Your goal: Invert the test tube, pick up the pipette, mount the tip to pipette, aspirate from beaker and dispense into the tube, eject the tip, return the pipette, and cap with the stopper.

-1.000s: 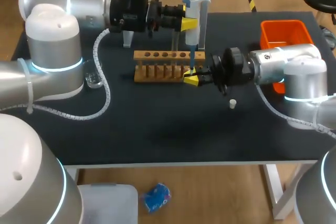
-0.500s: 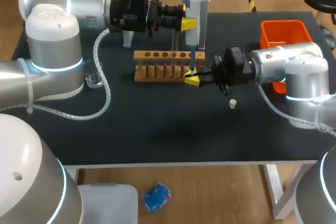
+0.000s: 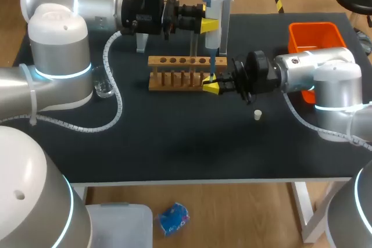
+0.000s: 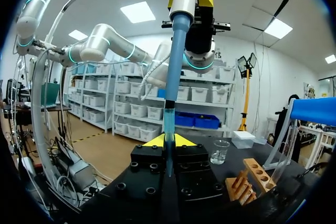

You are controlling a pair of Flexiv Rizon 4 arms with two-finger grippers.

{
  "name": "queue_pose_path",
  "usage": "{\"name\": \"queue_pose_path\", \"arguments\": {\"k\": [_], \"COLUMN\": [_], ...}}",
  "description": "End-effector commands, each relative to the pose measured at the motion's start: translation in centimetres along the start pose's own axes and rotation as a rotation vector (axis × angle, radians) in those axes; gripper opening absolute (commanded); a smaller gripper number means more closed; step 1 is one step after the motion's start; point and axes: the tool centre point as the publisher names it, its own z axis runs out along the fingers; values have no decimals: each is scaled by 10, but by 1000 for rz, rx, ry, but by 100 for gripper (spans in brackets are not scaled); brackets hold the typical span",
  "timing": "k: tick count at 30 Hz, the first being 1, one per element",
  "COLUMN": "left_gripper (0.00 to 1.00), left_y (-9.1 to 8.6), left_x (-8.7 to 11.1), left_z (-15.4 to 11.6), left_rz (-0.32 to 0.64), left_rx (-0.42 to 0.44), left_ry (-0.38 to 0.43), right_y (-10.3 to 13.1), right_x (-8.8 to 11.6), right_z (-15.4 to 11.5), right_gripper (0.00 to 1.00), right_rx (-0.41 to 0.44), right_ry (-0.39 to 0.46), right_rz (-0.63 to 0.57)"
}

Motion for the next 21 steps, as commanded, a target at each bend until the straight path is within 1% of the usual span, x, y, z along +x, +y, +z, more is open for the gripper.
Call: {"name": "queue_pose_path", "arguments": {"k": [1, 7, 12, 21], "left_gripper": [0, 0, 0, 0], "left_y": [2, 2, 2, 2], "left_x": [0, 0, 0, 0], "left_z": [0, 0, 0, 0], "left_rz": [0, 0, 0, 0], "left_rx": [0, 0, 0, 0], "left_ry": [0, 0, 0, 0], "right_y": [7, 11, 15, 18], "right_x": [0, 1, -1, -2], "right_z": [-1, -2, -2, 0], "right_gripper": [0, 0, 0, 0], "right_rx": [4, 23, 41, 47], "right_ry": [-2, 6, 8, 1], "right_rz": [18, 32, 22, 26]}}
